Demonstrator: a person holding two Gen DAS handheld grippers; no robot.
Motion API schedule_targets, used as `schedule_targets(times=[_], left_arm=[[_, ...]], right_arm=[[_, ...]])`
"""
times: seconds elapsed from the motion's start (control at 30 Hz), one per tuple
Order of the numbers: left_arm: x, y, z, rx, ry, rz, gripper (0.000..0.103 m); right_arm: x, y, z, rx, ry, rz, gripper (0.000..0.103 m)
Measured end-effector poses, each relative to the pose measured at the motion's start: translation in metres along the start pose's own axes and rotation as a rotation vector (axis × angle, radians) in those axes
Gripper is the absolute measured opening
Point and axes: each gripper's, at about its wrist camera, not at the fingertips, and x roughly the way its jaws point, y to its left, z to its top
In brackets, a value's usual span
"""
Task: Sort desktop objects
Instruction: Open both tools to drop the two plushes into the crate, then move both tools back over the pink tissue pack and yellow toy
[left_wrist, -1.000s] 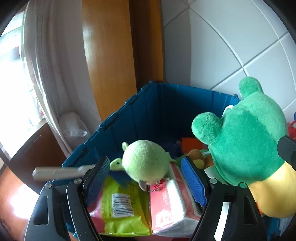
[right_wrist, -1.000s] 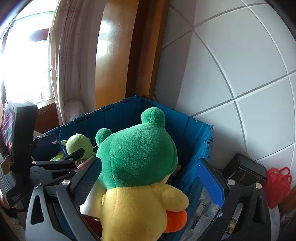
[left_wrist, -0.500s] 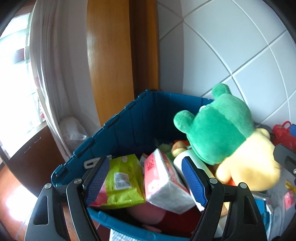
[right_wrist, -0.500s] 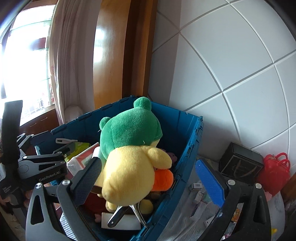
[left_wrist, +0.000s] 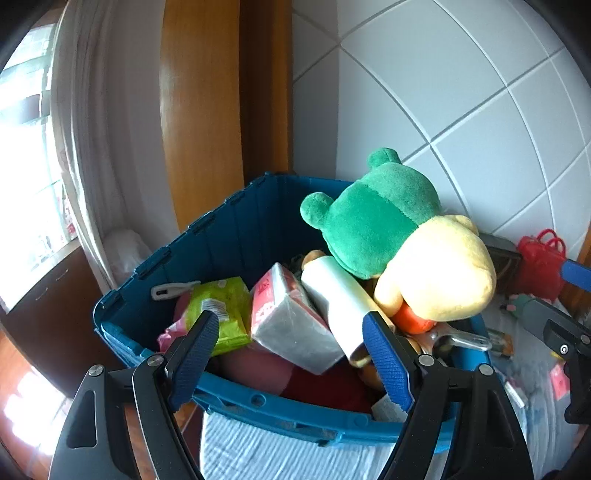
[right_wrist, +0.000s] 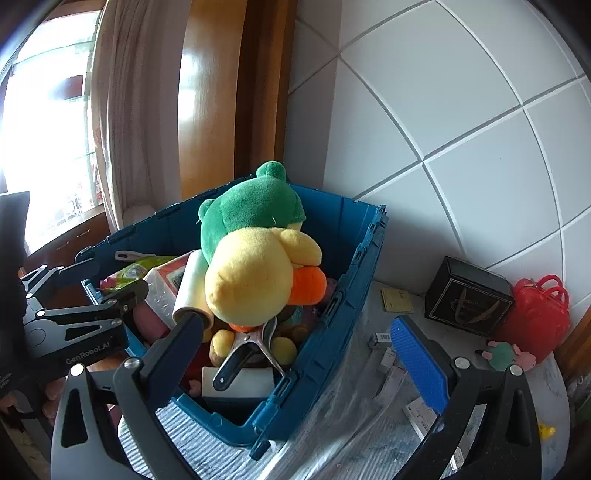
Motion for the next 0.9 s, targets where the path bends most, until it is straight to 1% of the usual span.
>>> schedule_targets(times=[0.13,0.3,0.6,0.9], left_arm=[[-0.011,-0.009,-0.009,-0.004,-0.007,-0.002,0.080],[-0.024,-0.032,-0.019,0.005,-0.015,0.007,0.080],[-0.051,-0.097,-0.042,0.029,-0.004,-0.011,0.080],[-0.086,-0.178,-0.075,0.071,0.014,-0.040,0.080]], right_arm=[[-0.009,-0.010,-0.013,0.008,0.002,0.007,0.103],[-0.021,-0.032,-0.034,0.031,0.013,0.021,0.103],[-0.053,-0.080,-0.068,0.048,0.017,0.018,0.103],[-0.100,-0.149,-0.121,0.090,0.030,-0.011,0.103]])
